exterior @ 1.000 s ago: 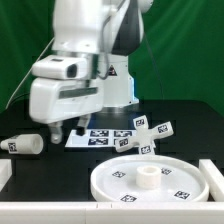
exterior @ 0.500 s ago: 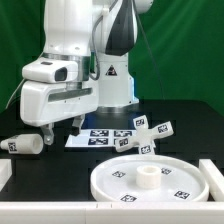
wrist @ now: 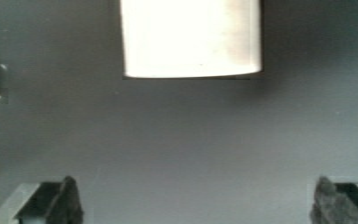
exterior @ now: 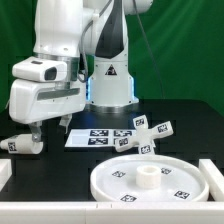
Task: Assemble round table
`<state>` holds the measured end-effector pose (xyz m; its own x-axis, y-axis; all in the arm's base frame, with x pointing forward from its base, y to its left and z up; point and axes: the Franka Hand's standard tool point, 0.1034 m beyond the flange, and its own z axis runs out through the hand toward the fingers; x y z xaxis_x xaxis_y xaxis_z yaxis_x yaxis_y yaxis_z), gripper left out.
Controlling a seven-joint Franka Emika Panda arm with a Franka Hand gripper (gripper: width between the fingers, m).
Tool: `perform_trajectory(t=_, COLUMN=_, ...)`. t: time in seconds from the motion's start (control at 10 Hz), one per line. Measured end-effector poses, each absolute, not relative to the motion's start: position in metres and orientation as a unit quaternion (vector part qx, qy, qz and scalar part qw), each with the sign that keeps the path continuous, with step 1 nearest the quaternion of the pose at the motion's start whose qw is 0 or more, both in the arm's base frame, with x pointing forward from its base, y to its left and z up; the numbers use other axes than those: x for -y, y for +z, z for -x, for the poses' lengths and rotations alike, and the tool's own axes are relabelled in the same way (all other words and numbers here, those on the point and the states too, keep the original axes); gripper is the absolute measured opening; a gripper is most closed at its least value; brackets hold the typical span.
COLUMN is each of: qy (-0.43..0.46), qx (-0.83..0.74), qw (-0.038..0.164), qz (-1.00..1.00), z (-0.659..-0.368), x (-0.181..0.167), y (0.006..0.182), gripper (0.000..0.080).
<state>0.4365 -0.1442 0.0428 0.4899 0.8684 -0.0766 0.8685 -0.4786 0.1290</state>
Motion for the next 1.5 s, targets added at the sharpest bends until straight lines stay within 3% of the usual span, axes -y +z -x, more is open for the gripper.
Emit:
perform_trajectory(t=0.2, qy=-0.016, qx=-0.495, qw=0.079, qz=-0.865, z=-0.444, x=0.137, y=0.035, gripper=0.0649)
perform_trajectory(t=0.4, qy=-0.041, qx=-0.493, qw=0.088, qz=-0.865, z=-0.455, x=0.137, y=0.045, gripper=0.0649)
perform_trajectory(t=0.6, qy=-0.088, qx=-0.457, qw=0.078, qz=-0.882, z=-0.452, x=0.114, y=0.044, gripper=0.0649)
perform_trajectory(t=0.9, qy=-0.126, qx=-0.454, qw=0.082, qz=-0.878, z=-0.454, x=0.098, y=0.037, gripper=0.0649)
perform_trajectory(t=1.3, qy=-0.213, qx=-0.465, qw=0.123, qz=-0.85, z=-0.436, x=0.146, y=0.051, gripper=0.0649)
perform_trajectory(t=1.5, qy=-0.256, qx=-0.459, qw=0.123, qz=-0.842, z=-0.429, x=0.146, y=0.045, gripper=0.0649)
